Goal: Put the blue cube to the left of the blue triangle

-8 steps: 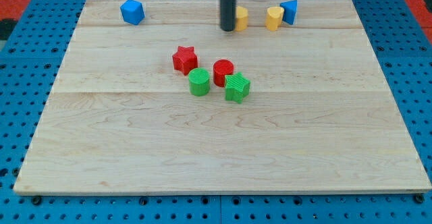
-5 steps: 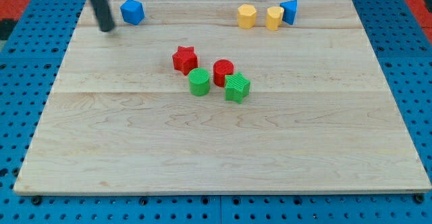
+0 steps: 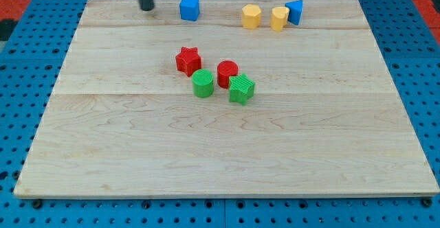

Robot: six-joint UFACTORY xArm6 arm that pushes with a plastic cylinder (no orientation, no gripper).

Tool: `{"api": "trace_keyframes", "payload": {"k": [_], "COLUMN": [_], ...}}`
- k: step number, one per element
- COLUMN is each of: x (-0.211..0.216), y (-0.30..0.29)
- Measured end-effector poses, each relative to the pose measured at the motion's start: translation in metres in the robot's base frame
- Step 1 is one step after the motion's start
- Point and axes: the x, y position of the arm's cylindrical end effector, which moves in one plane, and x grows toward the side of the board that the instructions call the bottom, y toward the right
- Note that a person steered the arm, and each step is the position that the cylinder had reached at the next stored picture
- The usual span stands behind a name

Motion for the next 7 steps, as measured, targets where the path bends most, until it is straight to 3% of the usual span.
{"api": "trace_keyframes", "payload": {"k": [1,2,3,4,7], "x": [0.006,0.021,0.017,-0.023,-0.015], "y": [0.099,0.141,0.061,0.091,0.175]}}
